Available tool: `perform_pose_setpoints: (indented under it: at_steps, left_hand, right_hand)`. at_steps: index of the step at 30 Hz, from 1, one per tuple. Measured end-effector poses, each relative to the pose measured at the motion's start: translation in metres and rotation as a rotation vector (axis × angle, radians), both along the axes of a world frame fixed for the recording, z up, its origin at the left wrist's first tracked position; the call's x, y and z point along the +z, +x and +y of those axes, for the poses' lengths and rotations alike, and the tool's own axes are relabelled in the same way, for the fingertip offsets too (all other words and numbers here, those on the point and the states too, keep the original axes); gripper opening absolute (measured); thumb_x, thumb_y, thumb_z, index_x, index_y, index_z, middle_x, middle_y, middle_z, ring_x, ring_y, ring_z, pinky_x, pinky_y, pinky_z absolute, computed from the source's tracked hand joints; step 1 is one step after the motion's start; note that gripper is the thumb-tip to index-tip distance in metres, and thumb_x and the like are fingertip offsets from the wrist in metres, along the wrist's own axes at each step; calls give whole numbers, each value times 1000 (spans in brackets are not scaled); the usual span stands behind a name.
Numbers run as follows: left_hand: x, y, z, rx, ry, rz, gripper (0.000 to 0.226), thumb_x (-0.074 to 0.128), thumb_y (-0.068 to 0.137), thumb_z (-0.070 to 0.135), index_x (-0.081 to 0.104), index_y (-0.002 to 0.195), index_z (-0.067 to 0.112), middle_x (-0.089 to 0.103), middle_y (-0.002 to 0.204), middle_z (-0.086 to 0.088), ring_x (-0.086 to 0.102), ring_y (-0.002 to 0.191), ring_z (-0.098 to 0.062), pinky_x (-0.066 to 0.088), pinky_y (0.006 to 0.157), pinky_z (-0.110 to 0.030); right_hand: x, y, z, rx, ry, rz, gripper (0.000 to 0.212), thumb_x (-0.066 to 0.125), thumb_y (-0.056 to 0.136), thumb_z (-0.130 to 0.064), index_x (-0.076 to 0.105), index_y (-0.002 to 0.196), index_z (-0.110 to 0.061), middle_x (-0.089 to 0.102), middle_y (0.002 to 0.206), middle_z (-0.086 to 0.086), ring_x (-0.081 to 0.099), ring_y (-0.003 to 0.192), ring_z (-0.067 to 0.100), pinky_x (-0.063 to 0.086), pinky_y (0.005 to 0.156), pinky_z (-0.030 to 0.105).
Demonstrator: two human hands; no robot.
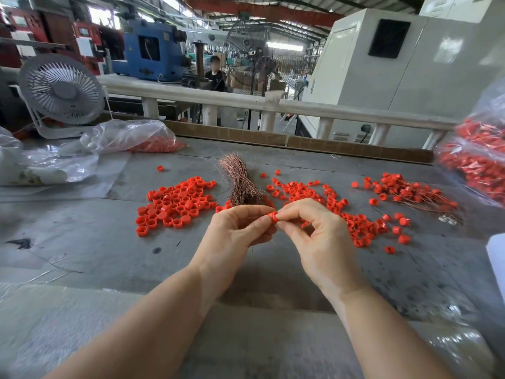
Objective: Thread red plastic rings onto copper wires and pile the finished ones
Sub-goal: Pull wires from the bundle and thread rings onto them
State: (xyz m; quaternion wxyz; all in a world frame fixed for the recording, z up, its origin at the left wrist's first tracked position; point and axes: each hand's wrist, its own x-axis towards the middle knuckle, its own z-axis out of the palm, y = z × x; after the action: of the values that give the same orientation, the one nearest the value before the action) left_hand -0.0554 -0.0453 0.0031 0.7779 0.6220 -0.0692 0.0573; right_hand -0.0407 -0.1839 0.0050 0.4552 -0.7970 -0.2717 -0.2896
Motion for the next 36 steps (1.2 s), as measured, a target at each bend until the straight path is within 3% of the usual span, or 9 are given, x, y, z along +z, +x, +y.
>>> perform_pose_setpoints:
  at_steps: [19,30,36]
  left_hand:
    - [1,-2,1,12,51,18,13,59,84,-1,70,89,6,69,74,-9,64,64,-8,52,63,-15]
    - [1,-1,2,10,-20,6,15,59,84,-2,70,88,7,70,72,-6,66,67,-10,53,64,-17]
    - [0,-1,2,28,14,-7,16,60,83,-1,70,88,10,71,73,-7,65,67,-10,51,63,-16]
  right_hand:
    - [-3,0,0,-19,-83,-41,9,67,78,1,69,77,-8,62,78,-4,58,75,9,43,69,13]
    - [0,-1,1,31,45,11,7,64,77,-7,70,78,-10,66,80,-6,59,79,2,40,69,6]
    - [0,-1,1,-7,-16,-47,9,67,77,0,71,79,-8,66,80,-3,62,79,10,51,74,24]
